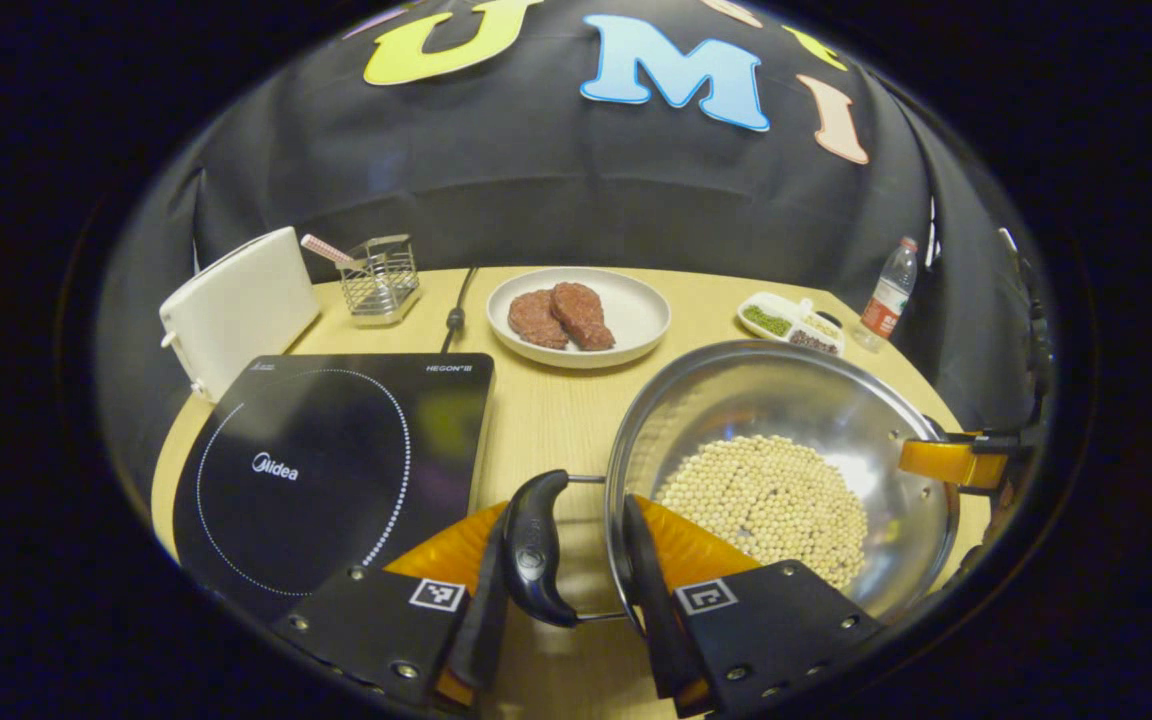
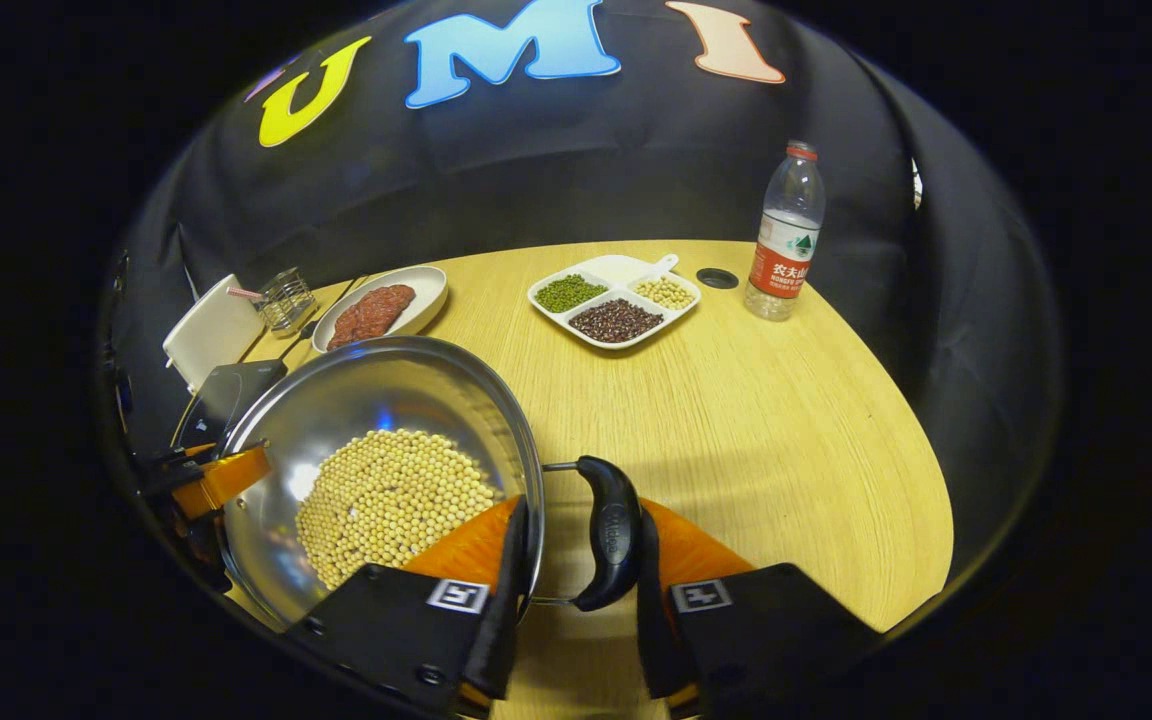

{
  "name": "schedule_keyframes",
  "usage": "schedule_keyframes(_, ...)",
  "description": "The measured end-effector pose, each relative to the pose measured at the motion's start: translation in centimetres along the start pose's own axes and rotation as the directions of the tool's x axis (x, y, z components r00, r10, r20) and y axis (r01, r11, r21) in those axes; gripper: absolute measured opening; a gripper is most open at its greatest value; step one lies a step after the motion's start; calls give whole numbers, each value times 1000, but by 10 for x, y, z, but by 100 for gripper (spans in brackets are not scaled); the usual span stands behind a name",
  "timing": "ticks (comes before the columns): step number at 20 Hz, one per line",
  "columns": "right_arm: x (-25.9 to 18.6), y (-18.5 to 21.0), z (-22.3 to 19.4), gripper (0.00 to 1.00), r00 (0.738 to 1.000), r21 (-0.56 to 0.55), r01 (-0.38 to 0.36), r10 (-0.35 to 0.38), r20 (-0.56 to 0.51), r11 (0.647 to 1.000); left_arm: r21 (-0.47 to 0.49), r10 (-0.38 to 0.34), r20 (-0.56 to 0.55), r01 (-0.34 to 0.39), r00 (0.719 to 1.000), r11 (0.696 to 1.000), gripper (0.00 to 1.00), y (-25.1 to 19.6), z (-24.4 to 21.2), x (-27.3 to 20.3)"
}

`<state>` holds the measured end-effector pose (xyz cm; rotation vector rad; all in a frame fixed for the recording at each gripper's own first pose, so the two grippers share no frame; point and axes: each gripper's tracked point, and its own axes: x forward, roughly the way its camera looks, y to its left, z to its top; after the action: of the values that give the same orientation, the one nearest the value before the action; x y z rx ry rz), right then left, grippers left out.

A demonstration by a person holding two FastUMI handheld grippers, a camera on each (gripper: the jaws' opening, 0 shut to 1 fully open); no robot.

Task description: First push the handle of the pot to place it horizontally, then grasp the pot with both hands and set it on the induction cooktop.

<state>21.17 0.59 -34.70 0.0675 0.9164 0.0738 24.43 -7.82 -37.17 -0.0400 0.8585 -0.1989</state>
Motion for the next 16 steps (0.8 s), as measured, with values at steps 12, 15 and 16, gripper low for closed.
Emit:
schedule_keyframes(12, -33, 9, 16, 43, 1000, -1, 6, -6, 20, 1000, -8, 2, 65, -2, 998, 1000, 54, 5, 28, -29)
schedule_keyframes(15, -43, 20, 24, 43, 1000, -4, 8, -8, 30, 1000, -5, 5, 79, -5, 997, 1000, 54, 15, 39, -40)
schedule_keyframes(16, -47, 24, 26, 40, 999, 1, 9, -10, 36, 1000, -3, 3, 87, -3, 996, 1000, 54, 19, 42, -42)
